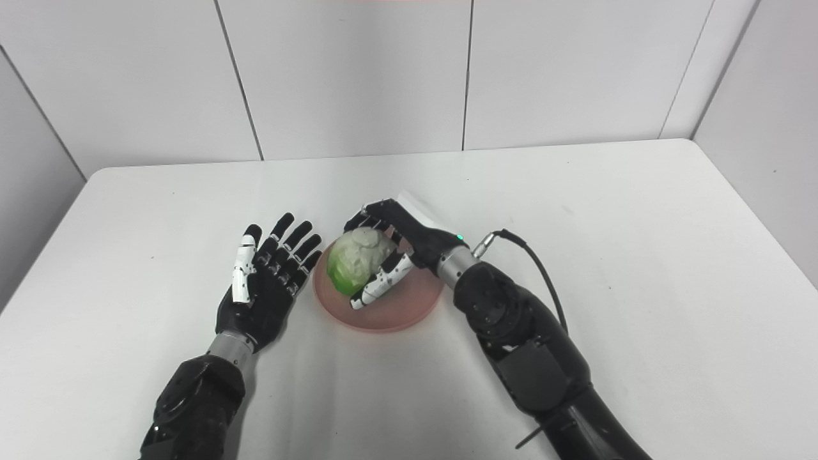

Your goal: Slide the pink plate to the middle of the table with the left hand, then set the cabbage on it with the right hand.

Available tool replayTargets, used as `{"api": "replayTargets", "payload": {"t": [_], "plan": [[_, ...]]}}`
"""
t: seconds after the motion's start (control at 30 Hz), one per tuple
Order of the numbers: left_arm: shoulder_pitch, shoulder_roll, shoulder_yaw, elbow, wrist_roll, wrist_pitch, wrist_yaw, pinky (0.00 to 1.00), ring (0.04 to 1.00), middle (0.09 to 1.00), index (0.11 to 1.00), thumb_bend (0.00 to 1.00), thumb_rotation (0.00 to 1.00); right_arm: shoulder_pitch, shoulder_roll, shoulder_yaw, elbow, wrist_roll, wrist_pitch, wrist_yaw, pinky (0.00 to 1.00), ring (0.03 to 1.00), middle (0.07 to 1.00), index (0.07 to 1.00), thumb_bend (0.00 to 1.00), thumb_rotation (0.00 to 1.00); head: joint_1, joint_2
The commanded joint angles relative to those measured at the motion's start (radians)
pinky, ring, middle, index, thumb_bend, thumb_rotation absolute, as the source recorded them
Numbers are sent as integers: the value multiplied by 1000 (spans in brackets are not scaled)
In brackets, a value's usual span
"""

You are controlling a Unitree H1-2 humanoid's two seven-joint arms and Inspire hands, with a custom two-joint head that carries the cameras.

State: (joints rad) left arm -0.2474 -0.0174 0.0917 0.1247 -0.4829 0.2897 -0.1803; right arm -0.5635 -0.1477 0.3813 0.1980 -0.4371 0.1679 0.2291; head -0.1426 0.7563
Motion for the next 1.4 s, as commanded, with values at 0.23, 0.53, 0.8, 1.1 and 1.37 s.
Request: {"api": "replayTargets", "payload": {"t": [0.23,0.53,0.8,1.1,1.37], "plan": [[33,22,9,22,-3,85,13,935,925,934,950,481,1000,-27,19,16,50,-73,-84,-84,319,368,424,514,527,0,-29,3],[35,30,17,19,-26,92,12,935,921,928,942,480,1000,-32,27,14,120,-82,-129,-132,338,386,423,519,526,0,-48,4],[37,34,17,15,-32,92,7,938,925,931,942,485,993,-30,24,1,127,-55,-142,-114,449,471,464,517,528,0,-59,2],[36,40,16,27,-23,82,-3,922,921,934,946,490,990,-52,-14,46,11,-100,-22,53,679,759,799,837,930,384,-59,4],[34,39,19,32,-25,80,-5,923,935,941,950,481,996,-69,-33,56,-64,-94,59,182,773,879,923,952,1000,478,-61,6]]}}
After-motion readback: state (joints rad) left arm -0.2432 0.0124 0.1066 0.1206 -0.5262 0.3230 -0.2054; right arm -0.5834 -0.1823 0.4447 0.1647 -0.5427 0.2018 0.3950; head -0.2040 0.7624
